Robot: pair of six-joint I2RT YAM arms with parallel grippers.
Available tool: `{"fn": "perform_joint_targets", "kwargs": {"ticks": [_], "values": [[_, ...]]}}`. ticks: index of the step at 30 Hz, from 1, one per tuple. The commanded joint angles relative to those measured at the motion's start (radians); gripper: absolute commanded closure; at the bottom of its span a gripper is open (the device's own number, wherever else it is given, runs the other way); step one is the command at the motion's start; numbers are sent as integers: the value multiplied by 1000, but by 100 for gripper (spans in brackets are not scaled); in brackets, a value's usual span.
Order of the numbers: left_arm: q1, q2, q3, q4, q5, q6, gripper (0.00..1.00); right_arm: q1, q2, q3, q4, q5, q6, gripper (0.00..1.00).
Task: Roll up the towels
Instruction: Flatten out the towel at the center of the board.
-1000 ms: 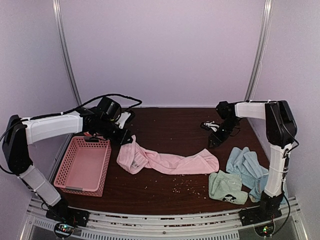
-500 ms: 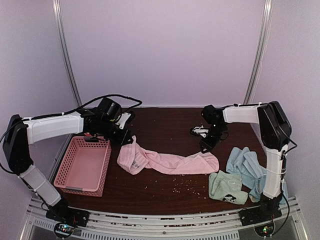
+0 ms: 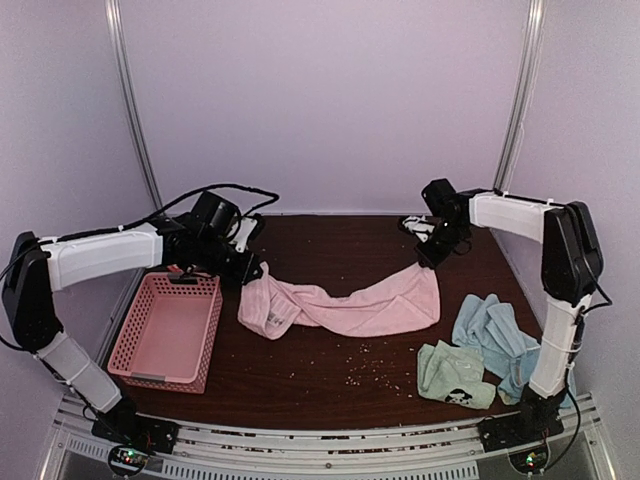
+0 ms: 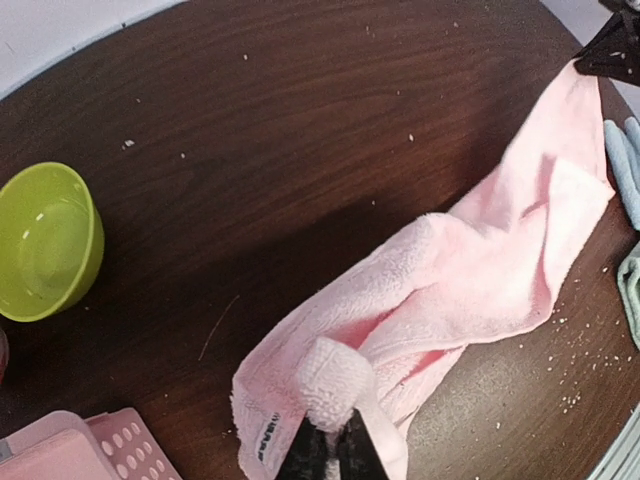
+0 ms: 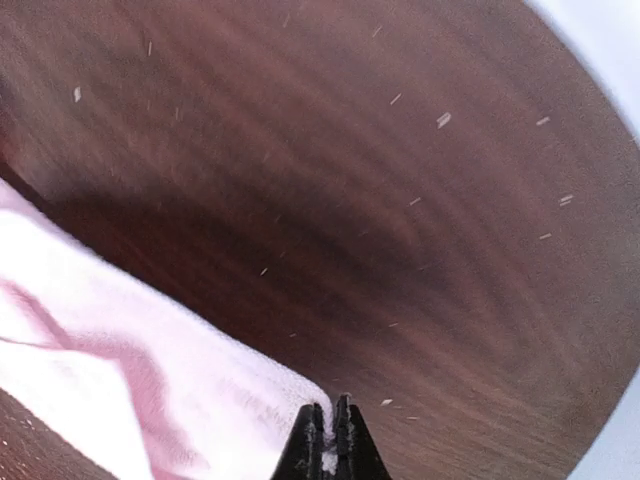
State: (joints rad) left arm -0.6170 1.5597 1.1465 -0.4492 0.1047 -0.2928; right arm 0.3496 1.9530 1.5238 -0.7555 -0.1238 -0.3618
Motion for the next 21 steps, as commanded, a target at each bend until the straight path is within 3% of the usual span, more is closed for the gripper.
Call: {"fn": "perform_joint_targets", "kwargs": {"ticks": [1,8,13,18,21], "values": [[1,-119,-30,118,-37,31,97,-27,-171,77,74,27,40,100],[2,-246,-184,314,73,75,87,-71,-228,10,133,-7,65,100],[2,-222,-185,254,196,114,79,-96,-218,-42,119,-49,67,100],[2,-176,-147,165,20,38,69,-99,-226,-55,118,-63,66,100],[0,-67,-79,98,68,15,66,-100,-239,-17,116,-65,76,100]]}}
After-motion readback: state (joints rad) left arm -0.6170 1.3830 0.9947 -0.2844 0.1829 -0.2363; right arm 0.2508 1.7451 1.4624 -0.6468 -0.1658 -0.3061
